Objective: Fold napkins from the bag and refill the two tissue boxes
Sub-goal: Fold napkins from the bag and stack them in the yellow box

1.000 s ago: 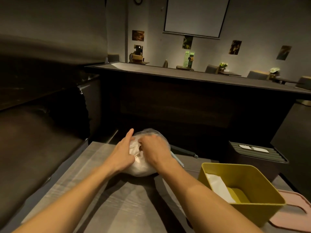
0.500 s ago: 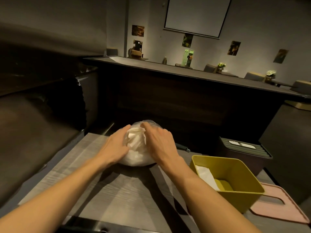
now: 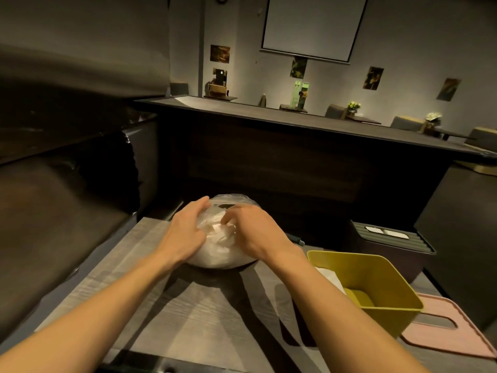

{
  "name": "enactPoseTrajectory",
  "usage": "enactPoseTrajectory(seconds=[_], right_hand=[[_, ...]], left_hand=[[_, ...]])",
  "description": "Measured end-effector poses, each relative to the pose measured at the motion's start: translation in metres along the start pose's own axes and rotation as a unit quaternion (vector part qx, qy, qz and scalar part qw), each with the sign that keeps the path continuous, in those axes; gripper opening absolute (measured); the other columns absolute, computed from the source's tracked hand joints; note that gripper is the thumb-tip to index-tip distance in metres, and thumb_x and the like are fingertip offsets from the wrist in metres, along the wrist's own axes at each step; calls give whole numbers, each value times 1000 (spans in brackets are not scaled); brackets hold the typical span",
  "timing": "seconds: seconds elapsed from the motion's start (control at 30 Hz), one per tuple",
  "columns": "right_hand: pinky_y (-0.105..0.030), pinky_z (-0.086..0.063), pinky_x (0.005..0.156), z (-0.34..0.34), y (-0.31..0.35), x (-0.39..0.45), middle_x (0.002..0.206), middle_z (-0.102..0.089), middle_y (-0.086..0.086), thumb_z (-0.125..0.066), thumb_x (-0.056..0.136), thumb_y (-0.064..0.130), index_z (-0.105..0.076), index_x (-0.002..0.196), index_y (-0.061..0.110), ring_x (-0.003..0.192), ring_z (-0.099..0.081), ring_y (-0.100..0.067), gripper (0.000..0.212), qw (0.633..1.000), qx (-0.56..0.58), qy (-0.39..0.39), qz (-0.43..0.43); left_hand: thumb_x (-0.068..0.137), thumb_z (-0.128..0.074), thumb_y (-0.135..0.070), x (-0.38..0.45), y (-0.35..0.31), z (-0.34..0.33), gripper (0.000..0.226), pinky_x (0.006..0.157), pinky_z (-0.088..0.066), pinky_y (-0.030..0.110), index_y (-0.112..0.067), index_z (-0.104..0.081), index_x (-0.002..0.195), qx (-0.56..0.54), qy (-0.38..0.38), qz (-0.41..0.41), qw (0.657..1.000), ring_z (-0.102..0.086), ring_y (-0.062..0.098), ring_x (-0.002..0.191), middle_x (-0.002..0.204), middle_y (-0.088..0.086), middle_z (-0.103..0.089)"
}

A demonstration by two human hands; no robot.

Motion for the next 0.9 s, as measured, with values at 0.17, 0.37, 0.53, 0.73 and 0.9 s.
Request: enactPoseTrajectory(seconds=[0.17, 0.37, 0.53, 0.73, 0.9], right_hand=[[-33, -47, 109, 8, 9, 0, 139, -64, 1, -64, 91, 11, -59, 139, 22, 130, -57, -16, 50, 994, 99, -41, -10], [-27, -46, 93, -13, -6, 16, 134, -66, 2, -59, 89, 18, -63, 139, 29, 123, -58, -14, 51, 963, 250, 34, -99], [-39, -50, 103, -33, -2, 19, 133, -67, -2, -74, 89, 44, -59, 142, 27, 123, -61, -22, 57, 996, 23, 70, -54], [-33, -49, 88, -27, -16, 14, 115, -72, -2, -62, 98, 41, -70, 127, 20, 109, -67, -20, 36, 997, 23, 0, -71], [-35, -56, 97, -2, -18, 7, 115, -74, 2, -58, 104, 25, -70, 128, 22, 108, -69, -14, 27, 983, 120, -111, -84]], left_hand=[[88, -61, 2, -7, 1, -8, 83, 114, -43, 39, -23, -29, 161, 5, 17, -19, 1000, -50, 19, 137, 152, -3, -51], [90, -64, -4, -10, 7, -13, 93, 118, -35, 39, -25, -13, 164, 24, 38, -22, 999, -37, 20, 148, 160, -2, -41], [94, -66, -13, -11, 10, -19, 92, 121, -31, 41, -27, -9, 165, 43, 38, -21, 998, -33, 22, 150, 164, -1, -35], [98, -59, -15, -17, 6, -19, 83, 123, -27, 39, -21, -10, 165, 111, 12, -25, 993, -32, 23, 151, 165, 4, -33], [94, -62, -8, -16, -4, -9, 85, 120, -32, 39, -18, -16, 164, 112, -34, -32, 993, -37, 23, 148, 162, 6, -37]])
Point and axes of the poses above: each hand's wrist, its own x-axis towards the middle knuckle, its own z-axis out of the back of the hand, y = z × x, the point moved 10 cm from there along x, towards the middle knuckle
